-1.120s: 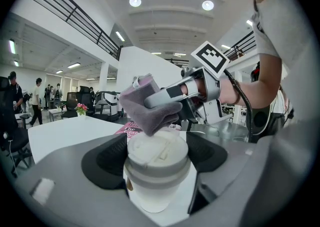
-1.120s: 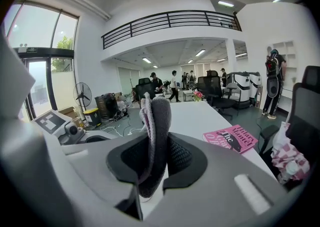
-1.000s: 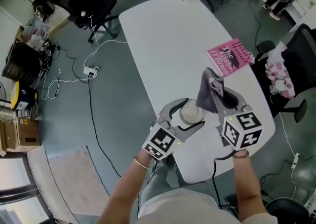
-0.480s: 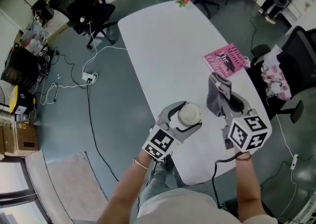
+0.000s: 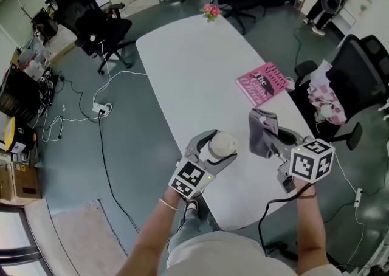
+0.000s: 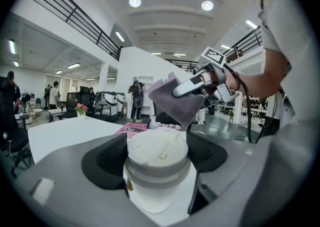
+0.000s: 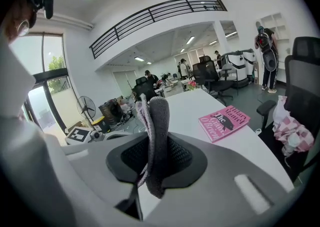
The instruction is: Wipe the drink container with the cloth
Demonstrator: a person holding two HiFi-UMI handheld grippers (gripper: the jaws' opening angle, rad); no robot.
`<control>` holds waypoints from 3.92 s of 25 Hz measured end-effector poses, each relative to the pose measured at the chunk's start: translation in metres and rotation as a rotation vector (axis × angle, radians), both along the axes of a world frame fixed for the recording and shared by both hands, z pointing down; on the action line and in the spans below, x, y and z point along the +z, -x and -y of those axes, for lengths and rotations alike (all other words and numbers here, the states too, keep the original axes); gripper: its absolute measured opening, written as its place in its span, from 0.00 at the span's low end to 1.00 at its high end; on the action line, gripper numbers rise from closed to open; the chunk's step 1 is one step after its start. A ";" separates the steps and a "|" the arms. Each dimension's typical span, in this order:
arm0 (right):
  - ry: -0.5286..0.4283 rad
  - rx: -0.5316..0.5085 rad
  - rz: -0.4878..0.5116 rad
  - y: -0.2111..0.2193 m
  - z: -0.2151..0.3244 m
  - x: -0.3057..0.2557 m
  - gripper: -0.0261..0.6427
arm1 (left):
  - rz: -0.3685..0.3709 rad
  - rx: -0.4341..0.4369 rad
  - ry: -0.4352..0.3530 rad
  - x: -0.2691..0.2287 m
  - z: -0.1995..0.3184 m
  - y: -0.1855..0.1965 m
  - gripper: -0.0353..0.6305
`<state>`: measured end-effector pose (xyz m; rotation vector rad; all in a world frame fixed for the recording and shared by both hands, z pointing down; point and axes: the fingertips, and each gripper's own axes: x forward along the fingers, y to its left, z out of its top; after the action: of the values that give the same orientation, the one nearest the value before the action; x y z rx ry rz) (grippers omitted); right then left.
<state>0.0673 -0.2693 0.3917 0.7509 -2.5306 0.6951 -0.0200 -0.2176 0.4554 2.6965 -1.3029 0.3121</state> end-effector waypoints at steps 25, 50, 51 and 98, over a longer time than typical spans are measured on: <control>0.397 -0.344 0.174 0.009 -0.007 0.049 0.14 | -0.029 0.012 -0.030 -0.006 -0.002 0.000 0.61; 0.575 -0.436 0.363 0.043 0.001 0.089 0.14 | -0.069 0.001 0.056 -0.007 0.002 0.002 0.61; 0.578 -0.440 0.364 0.044 0.001 0.090 0.14 | -0.069 0.001 0.057 -0.007 0.002 0.002 0.61; 0.532 -0.411 0.137 0.062 -0.010 0.160 0.14 | -0.033 0.017 0.055 -0.001 -0.008 0.002 0.61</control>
<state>0.0058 -0.2596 0.5513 0.0017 -2.3325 1.2196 -0.0221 -0.2097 0.4542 2.6569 -1.2444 0.2999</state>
